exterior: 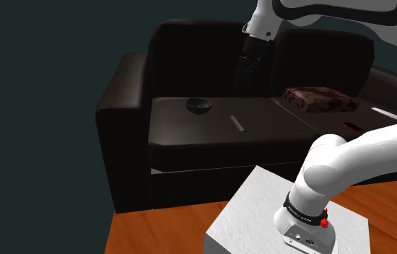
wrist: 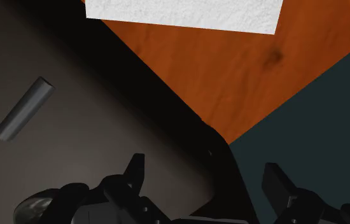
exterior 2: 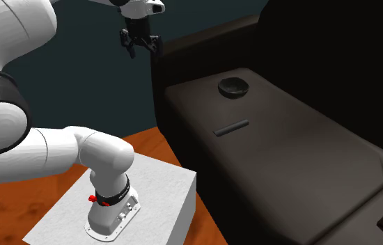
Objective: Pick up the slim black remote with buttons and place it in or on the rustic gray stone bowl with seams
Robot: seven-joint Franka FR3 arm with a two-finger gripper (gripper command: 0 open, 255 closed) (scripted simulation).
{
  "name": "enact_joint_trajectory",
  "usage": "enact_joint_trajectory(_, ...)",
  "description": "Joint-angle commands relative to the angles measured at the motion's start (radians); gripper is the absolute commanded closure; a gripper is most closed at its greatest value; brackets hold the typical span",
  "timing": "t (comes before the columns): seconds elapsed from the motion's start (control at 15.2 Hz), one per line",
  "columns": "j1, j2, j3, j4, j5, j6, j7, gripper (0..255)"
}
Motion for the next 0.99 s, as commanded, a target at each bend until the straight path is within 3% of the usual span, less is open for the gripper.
enact_joint_trajectory(0.0, 0.0, 0.0, 0.0, 0.0, 0.0, 0.0, 0.0, 0)
enact_joint_trajectory(0.92, -0.132, 0.307, -0.134, -0.051, -0.044, 0.31, 0.061, 0)
